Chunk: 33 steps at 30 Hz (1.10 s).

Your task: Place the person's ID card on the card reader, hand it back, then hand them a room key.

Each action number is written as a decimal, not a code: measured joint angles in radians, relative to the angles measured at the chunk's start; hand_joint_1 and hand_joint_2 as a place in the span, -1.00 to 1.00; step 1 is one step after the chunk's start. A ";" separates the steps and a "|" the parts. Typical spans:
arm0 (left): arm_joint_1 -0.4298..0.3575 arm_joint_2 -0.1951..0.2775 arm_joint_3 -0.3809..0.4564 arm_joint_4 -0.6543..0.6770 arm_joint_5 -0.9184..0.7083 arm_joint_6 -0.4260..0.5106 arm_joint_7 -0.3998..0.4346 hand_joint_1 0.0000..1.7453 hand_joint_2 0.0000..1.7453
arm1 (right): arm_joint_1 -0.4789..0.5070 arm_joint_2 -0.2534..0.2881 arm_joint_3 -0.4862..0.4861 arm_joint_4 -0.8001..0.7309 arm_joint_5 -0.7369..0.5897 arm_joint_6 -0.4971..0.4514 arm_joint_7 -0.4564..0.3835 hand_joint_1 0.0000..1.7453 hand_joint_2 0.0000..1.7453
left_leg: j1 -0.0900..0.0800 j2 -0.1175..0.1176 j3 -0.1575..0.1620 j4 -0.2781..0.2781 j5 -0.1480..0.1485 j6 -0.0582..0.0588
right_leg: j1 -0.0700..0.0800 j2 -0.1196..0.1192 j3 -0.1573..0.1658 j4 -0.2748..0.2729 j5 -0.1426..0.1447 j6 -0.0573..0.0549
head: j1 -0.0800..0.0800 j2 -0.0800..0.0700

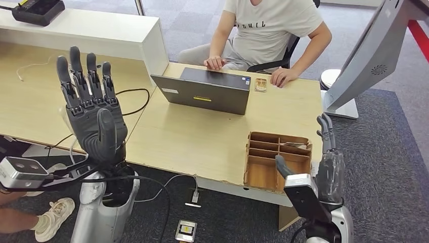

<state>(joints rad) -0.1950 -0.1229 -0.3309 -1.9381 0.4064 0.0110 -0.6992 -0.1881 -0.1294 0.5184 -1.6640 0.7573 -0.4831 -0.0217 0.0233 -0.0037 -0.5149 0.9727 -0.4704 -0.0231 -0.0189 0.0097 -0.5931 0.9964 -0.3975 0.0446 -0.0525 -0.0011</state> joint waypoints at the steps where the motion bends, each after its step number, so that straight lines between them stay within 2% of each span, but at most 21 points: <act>1: 0.000 0.001 -0.001 -0.002 0.000 0.003 0.000 -1.00 1.00 | 0.001 0.001 0.000 -0.003 0.001 0.003 0.000 -1.00 1.00 | 0.000 0.000 0.000 0.000 0.000 0.000 | 0.000 0.000 0.000 0.000 0.000 0.000 | 0.000 0.000; 33: 0.009 0.031 -0.026 -0.050 -0.004 0.031 0.000 -1.00 1.00 | 0.012 0.005 -0.002 -0.043 0.002 0.054 0.000 -1.00 1.00 | 0.000 0.000 0.000 0.000 0.000 0.000 | 0.000 0.000 0.000 0.000 0.000 0.000 | 0.000 0.000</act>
<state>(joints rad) -0.1863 -0.0917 -0.3570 -1.9881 0.4025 0.0416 -0.6992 -0.1763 -0.1240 0.5169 -1.7067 0.7595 -0.4293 -0.0217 0.0233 -0.0037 -0.5150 0.9727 -0.4704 -0.0231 -0.0189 0.0097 -0.5931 0.9964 -0.3975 0.0446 -0.0525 -0.0011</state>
